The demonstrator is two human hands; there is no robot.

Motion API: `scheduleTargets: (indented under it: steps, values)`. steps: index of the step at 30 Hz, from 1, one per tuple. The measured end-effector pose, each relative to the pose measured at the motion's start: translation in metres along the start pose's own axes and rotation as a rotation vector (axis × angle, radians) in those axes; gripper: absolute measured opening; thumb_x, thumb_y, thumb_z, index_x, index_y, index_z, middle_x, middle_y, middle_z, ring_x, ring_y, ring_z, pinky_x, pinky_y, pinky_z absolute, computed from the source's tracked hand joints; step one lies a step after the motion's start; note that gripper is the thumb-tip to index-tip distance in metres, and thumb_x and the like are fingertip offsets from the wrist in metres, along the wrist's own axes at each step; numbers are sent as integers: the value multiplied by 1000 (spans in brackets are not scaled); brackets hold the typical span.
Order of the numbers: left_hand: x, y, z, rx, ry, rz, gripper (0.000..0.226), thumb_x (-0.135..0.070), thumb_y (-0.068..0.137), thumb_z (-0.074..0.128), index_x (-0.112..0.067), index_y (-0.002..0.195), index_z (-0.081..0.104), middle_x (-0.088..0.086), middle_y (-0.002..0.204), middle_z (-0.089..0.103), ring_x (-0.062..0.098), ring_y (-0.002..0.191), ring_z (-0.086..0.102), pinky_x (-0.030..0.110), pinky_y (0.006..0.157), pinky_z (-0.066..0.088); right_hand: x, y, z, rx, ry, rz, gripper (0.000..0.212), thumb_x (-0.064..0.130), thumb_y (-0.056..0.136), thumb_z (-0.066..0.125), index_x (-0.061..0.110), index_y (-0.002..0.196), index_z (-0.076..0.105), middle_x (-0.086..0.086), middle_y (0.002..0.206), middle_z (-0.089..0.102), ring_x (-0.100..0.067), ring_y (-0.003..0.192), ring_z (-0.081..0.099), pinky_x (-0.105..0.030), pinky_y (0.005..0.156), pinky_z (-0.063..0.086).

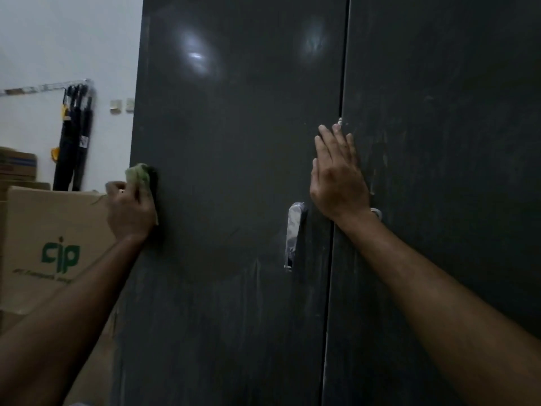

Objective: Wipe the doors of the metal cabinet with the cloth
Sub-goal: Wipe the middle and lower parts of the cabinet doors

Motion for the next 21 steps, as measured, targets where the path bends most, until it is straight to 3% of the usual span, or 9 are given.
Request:
scheduleTargets:
  steps: [1,2,6,8,9,12,15,18,21]
  values:
    - [1,4,1,-10,-8,-136,44,-32,104,41,-8,137,57,29,119,47,47,97,54,53,79,47,0,0,0,-4,2,2,49,9,98,41,-4,146,39,-17,157,32,-32,151,19,-46,125,11]
    - [-5,-1,3,-13,-26,-141,44,-32,104,41,-9,138,56,29,118,46,46,98,54,51,81,48,0,0,0,-6,4,2,49,9,98,41,-4,146,39,-18,157,33,-32,151,19,-46,125,11]
    - [-31,-104,2,150,-90,428,44,-35,105,39,-14,142,51,14,114,44,27,91,48,36,58,45,-1,-1,1,-14,2,-4,49,10,98,42,-3,145,40,-17,157,33,-31,151,19,-46,125,11]
    - [-13,-127,-2,259,-47,591,53,-48,106,32,-13,138,55,-3,121,49,18,94,48,38,58,51,-1,-2,2,-21,-5,-8,49,10,98,42,-4,144,41,-18,157,34,-32,150,20,-47,125,12]
    - [-4,-114,-3,293,-28,579,56,-50,104,33,-13,138,57,-6,127,51,21,99,52,44,65,53,-1,-2,2,-27,-9,-10,49,10,98,43,-4,144,42,-18,156,34,-32,150,20,-47,125,12]
    - [20,-47,-2,226,35,307,50,-28,102,41,-6,146,49,32,127,47,52,101,54,60,78,49,0,-1,2,-37,-7,5,49,11,97,43,-4,143,43,-17,156,35,-32,150,21,-47,124,12]
    - [7,8,-1,87,47,0,44,-26,106,37,3,136,49,35,119,43,52,94,52,62,79,49,2,-1,2,-39,2,19,48,11,97,42,-4,143,43,-17,156,35,-32,150,21,-48,124,12]
    - [-33,-34,7,103,-45,179,44,-24,106,41,0,142,48,28,114,44,42,91,51,49,73,50,1,-1,3,-47,5,20,48,11,97,41,-4,143,44,-17,156,35,-32,150,21,-48,124,13]
    - [-24,-125,6,211,-57,427,49,-29,104,41,-10,148,43,22,114,45,41,86,54,41,53,47,2,-2,2,-55,16,15,48,10,97,41,-4,142,45,-17,156,36,-32,150,22,-48,125,12]
Point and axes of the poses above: each hand's wrist, its own y-axis towards the middle knuckle, its own z-axis out of the palm, x = y × z, the point moved 6 cm from there along y, towards the middle knuckle
